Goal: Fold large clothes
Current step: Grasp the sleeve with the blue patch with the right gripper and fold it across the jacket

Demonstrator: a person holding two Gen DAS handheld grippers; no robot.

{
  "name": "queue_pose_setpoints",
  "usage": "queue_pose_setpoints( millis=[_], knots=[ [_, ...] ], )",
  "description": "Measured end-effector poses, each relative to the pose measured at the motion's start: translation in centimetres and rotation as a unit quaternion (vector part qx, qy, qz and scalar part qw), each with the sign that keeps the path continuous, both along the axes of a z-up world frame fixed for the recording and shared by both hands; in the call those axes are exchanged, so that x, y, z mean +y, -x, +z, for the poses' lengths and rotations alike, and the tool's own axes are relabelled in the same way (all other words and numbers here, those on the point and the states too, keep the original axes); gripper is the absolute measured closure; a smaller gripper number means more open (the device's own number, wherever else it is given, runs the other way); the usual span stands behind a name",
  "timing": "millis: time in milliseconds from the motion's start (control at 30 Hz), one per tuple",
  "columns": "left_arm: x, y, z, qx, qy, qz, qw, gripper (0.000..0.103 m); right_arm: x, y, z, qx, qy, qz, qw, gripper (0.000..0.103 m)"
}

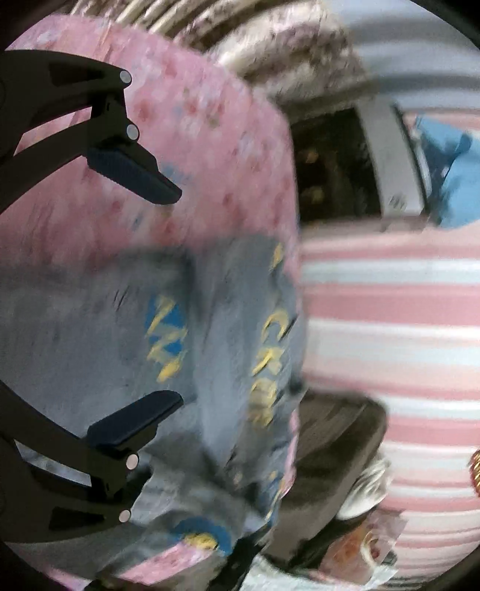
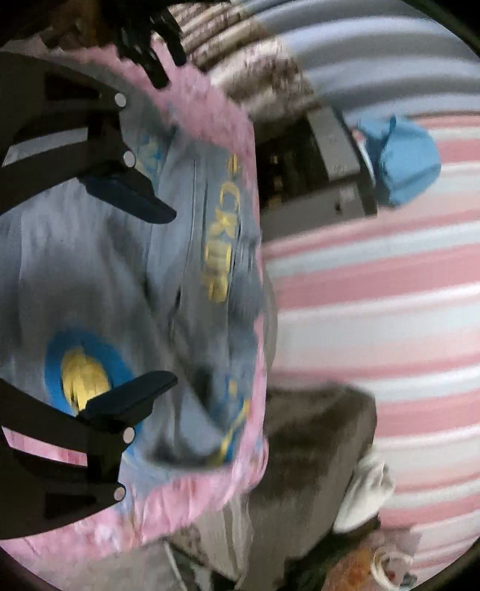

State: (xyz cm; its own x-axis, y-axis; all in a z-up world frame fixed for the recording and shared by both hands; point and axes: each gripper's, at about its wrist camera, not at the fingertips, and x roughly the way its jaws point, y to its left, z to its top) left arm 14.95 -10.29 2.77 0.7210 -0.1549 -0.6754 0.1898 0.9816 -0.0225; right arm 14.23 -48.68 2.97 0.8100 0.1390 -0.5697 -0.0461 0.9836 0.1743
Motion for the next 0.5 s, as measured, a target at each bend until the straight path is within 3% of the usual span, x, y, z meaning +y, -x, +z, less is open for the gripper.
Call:
queue_pose_setpoints(
  millis=[167,300,500],
  knots=[
    [-5.7,0.5,-1.3,0.040,0.022,-0.051,0.9976,0.003,-6.7,1.0,-0.6,0.007,-0.021,-0.040,0.999,0.020],
    [-10.6,0.9,-1.8,0.040,0.002,-0.074,0.9965,0.003,-9.3,1.6,-1.0,0.006,-0.030,-0.051,0.998,0.019],
    [-16.2,-0.3,-4.9,0.095,0.010,-0.104,0.9900,0.004,-11.4,1.7,-1.9,0.013,-0.030,-0.050,0.998,0.017]
  ],
)
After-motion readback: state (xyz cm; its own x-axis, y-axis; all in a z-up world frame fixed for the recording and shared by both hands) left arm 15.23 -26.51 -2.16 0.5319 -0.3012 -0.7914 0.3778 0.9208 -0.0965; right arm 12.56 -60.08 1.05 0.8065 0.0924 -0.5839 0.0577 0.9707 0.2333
